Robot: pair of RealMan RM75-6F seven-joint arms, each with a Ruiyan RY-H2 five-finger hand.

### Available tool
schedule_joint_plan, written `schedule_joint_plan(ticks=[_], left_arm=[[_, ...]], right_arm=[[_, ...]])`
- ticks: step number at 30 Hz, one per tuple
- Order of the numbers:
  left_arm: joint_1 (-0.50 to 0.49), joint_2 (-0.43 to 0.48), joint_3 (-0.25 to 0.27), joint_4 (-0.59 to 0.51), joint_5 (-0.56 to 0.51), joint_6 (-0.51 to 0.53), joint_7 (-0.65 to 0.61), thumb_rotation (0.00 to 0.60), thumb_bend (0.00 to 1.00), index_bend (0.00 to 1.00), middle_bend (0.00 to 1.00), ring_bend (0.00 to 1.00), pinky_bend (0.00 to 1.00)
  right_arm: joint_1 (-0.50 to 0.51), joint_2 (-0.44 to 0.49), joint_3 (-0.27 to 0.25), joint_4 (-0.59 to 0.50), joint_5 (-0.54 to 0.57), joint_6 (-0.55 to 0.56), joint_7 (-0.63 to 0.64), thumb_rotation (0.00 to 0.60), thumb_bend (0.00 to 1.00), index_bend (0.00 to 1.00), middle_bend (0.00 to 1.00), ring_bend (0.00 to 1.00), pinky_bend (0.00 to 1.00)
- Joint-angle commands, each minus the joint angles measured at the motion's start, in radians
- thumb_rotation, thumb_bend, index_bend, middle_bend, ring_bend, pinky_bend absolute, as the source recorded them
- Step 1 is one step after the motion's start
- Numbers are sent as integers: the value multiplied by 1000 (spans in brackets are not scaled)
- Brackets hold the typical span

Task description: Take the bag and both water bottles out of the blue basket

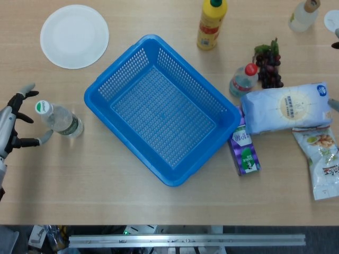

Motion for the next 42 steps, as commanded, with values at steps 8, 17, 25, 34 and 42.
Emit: schedule_joint_plan(ticks=[8,17,25,34,42], left_arm=[[51,98,-8,-62,49,135,63,600,221,0,30,0,288],[109,109,-25,-40,127,368,300,600,221,11,56,0,276],[134,74,36,33,157,375,466,600,222,39,65,0,274],[175,28,60,62,230,467,522,600,221,49,71,0,267],[191,17,71,89,233,460,464,600,221,51,79,0,267]], right_arm=[[-8,1,-3,1,4,5,-3,600,91,25,263,252,519],[-34,-5,-26,5,44,-17,-116,600,92,60,263,252,519],[-93,-22,-69,-5,90,-10,-296,600,99,132,284,252,519],[-201,-68,-104,7,72,122,-376,600,99,132,285,252,519],[-269,-89,-120,27,62,195,-364,600,99,142,290,252,519]])
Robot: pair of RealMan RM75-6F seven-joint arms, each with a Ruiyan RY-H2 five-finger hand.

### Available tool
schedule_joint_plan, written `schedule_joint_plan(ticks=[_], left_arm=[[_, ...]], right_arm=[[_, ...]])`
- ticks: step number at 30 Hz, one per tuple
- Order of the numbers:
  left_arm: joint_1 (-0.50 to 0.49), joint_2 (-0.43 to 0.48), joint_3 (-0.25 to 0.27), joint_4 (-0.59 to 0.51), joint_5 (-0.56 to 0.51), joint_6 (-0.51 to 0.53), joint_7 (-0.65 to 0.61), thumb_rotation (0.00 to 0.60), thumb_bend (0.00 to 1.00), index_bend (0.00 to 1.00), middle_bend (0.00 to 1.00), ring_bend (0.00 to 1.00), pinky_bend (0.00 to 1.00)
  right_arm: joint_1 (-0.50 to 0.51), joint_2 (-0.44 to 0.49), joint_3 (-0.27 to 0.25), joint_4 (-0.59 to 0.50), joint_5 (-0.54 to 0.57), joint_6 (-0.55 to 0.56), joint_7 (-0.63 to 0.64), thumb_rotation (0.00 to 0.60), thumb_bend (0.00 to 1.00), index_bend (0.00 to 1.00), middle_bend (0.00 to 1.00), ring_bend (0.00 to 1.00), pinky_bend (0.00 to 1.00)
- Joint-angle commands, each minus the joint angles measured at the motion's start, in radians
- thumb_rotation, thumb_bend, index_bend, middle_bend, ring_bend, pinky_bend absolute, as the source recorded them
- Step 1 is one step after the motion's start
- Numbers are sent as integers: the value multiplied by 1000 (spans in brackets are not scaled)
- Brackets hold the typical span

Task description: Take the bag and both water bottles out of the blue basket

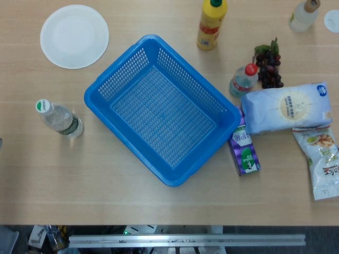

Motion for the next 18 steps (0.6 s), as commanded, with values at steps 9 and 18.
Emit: schedule_joint_plan(ticks=[9,18], left_arm=[[1,-2,-5,21,10,2,48,600,221,51,79,0,260],[9,1,-11,23,4,6,47,600,222,51,79,0,258]], right_arm=[[-43,-8,-4,23,-34,49,27,600,99,143,291,252,519],[-52,-2,2,22,-45,51,33,600,99,143,291,252,519]])
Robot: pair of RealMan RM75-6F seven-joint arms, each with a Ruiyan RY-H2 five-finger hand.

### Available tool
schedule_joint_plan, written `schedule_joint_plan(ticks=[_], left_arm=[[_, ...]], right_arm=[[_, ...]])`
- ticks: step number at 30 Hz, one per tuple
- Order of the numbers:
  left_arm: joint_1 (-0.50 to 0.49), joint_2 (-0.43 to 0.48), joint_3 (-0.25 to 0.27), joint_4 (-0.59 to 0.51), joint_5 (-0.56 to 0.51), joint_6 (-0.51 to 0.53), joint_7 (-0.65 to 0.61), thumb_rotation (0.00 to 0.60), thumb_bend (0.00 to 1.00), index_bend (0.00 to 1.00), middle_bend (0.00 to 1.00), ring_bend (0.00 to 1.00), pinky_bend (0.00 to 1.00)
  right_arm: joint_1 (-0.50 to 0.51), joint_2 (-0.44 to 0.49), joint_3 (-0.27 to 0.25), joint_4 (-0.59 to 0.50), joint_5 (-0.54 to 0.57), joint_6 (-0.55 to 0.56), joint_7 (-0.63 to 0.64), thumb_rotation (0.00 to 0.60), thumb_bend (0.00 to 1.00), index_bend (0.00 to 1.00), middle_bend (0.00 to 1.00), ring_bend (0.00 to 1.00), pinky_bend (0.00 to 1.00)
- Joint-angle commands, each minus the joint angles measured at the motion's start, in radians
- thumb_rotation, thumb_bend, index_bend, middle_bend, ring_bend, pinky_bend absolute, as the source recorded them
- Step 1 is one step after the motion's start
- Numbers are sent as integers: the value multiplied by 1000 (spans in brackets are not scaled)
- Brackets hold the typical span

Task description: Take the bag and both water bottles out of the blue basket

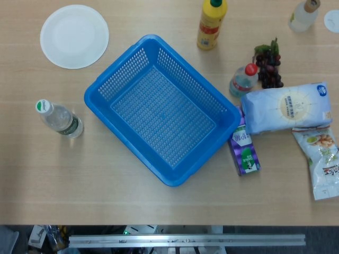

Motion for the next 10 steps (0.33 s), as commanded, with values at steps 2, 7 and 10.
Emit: schedule_joint_plan(ticks=[2,7,10], left_arm=[[-2,-4,-2,3,-3,-7,0,600,222,51,79,0,257],[-6,-6,-2,0,0,-17,11,600,221,51,79,0,257],[-8,-8,-2,-3,1,-19,17,600,221,51,78,0,257]], right_arm=[[-2,1,3,0,-2,-1,3,600,99,143,291,252,519],[-2,4,7,-1,-4,-7,5,600,99,142,291,252,519],[-2,3,10,-3,-6,-9,5,600,99,143,291,252,519]])
